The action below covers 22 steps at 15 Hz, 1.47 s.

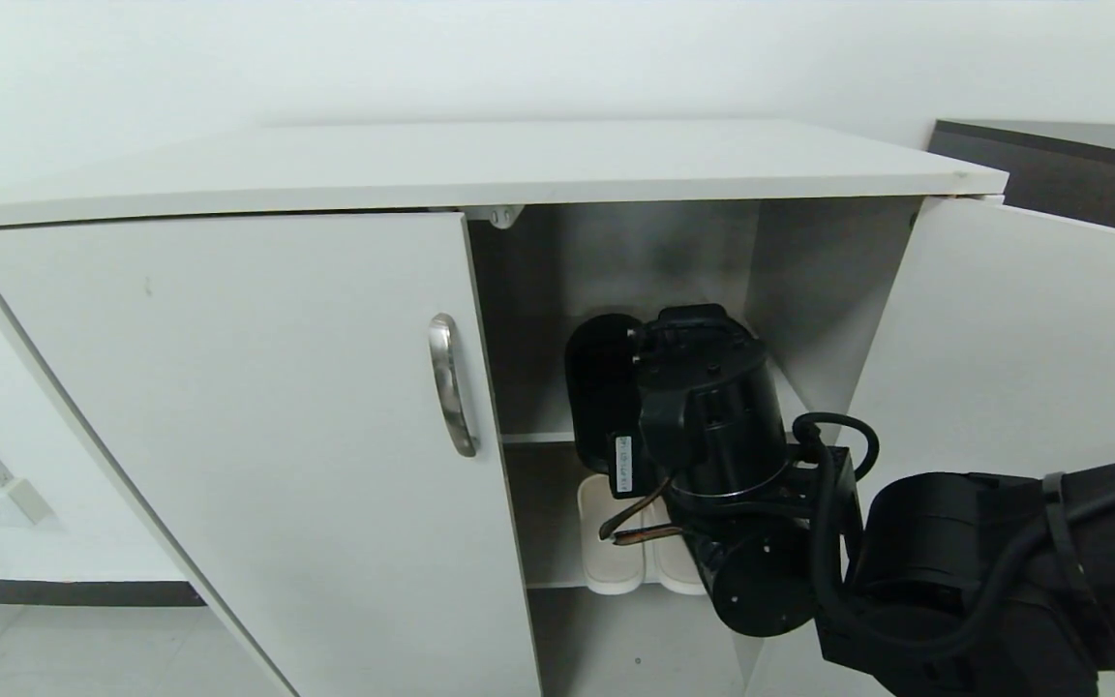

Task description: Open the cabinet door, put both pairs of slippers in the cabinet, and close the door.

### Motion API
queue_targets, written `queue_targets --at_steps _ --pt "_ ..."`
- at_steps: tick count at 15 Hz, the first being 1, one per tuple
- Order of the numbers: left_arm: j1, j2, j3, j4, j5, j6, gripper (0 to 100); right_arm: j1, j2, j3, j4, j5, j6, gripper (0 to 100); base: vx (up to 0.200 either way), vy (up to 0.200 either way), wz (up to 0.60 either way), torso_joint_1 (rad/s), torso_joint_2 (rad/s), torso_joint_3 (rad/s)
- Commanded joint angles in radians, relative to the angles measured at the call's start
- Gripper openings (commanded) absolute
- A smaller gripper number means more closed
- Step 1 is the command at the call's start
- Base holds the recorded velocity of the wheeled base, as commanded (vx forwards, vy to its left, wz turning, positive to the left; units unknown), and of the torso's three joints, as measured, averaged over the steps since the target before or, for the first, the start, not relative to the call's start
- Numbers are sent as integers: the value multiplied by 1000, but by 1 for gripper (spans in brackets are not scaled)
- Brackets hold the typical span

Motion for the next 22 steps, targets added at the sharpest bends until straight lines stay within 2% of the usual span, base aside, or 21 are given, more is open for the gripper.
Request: queue_targets --at_steps 1,17,22 --pt "0 0 0 0 0 0 0 0 5 3 0 0 -1 0 -200 0 0 12 -2 -2" --pt "0 0 0 0 0 -3 0 -3 3 31 -12 0 -17 0 -200 0 0 1 1 3" --pt "0 0 0 0 1 -6 0 -3 5 63 -12 -2 -19 0 0 0 0 0 0 0"
